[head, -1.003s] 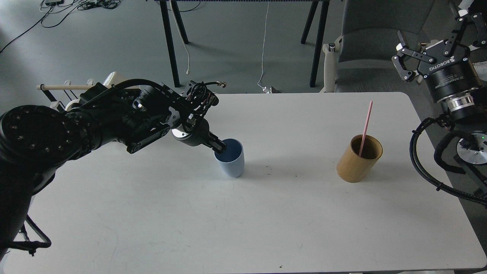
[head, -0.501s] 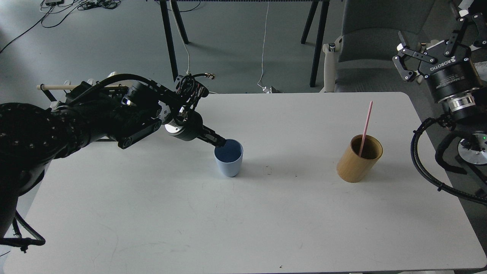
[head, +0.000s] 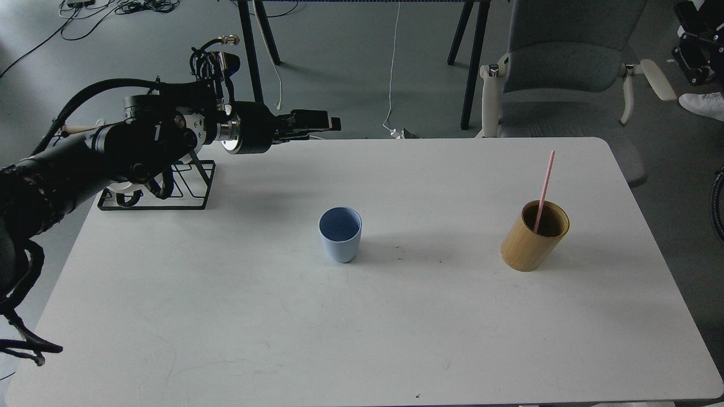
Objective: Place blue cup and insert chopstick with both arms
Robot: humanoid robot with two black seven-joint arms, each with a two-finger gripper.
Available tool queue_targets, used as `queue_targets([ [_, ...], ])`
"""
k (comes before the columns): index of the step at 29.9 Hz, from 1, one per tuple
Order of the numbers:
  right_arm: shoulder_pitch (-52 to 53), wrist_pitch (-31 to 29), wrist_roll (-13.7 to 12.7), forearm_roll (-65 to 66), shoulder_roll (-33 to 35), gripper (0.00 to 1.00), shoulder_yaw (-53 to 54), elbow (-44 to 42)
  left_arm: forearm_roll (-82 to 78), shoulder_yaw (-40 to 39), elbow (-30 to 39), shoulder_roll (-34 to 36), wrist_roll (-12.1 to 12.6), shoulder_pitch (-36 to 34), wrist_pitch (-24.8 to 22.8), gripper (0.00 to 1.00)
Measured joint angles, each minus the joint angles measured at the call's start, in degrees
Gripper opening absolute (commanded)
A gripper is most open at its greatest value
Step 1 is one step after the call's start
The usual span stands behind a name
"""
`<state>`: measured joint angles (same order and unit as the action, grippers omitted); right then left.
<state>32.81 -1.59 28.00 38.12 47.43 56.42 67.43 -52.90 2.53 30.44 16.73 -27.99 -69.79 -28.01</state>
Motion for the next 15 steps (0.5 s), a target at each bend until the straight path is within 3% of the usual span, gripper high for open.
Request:
queue_targets([
  [5,-5.9,14.2,0.0,18.3,0.3,0.95,-1.0,4.2,10.5,-12.8,4.6,2.3,0.0,3.4,0.0,0.93],
  [11,-9.7,24.1,0.0,29.9,-0.2,0.92,-12.7,3.8,19.3,-23.2,12.7,5.7,0.0,8.9,0.0,0.93],
  [15,-9.6,28.7,0.0,31.2,-0.3,0.92,-20.2,2.4,19.9,-25.5,14.1,6.3,0.0,11.1,0.0,0.94],
])
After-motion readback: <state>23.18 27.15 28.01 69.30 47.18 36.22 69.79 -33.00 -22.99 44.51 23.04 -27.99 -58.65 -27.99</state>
